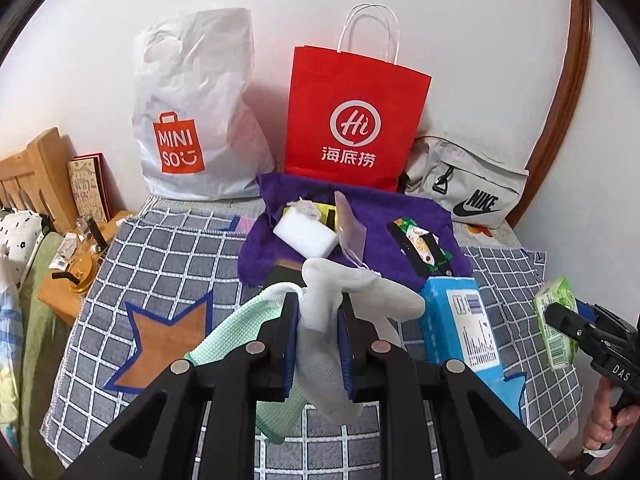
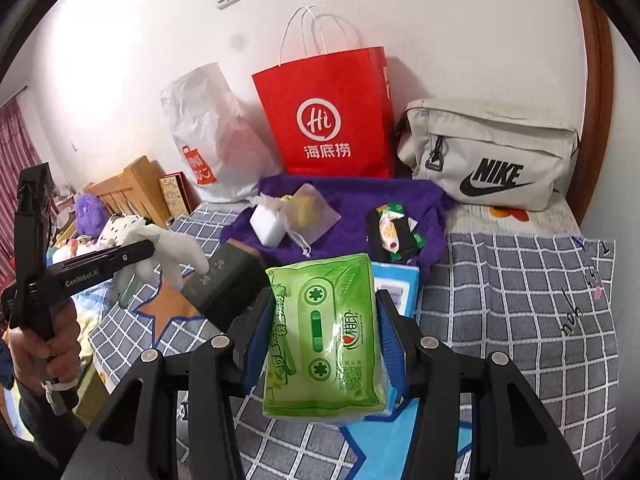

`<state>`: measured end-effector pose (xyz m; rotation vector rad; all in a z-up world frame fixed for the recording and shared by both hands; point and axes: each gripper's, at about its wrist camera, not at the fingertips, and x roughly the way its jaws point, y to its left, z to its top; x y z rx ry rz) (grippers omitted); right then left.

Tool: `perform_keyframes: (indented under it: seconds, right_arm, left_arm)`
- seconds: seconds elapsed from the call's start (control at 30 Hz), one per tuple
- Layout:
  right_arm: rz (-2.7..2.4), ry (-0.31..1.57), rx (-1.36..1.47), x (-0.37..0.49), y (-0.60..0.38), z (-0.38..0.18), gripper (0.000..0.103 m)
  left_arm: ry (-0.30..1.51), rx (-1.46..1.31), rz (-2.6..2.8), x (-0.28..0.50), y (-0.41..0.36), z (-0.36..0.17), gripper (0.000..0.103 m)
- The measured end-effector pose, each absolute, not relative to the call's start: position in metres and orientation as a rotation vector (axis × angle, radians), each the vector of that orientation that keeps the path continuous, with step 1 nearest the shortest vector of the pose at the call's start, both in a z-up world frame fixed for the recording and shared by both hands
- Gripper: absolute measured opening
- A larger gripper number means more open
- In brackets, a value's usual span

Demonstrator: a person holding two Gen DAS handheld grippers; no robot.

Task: Organize soft objects
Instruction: 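Carry the green tissue pack and white gloves in both tools over the purple towel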

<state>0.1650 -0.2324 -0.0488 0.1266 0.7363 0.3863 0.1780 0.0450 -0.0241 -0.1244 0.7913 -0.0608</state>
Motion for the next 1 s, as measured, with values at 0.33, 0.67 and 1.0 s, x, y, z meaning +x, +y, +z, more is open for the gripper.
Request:
perform_keyframes:
  seconds: [0.33,0.67,1.0]
  right_arm:
    - [0.333,0.730,0.103,0.193,-0.224,-0.045,0.049]
    - [0.326,0.726,0.110,0.214,-0.222,-0.044,0.049]
    - [0.337,0.721,0.095,0.240,-0.218,-0.039,0.049]
  left_arm:
    - [0.796,-0.123,-0.065,0.204,0.042,-0.023,0.018]
    - [0.812,-0.118,-0.072,0.229,0.037,-0.027,0.018]
    - [0.828,-0.119,-0.071,0.252,0.036,-0.033,0.018]
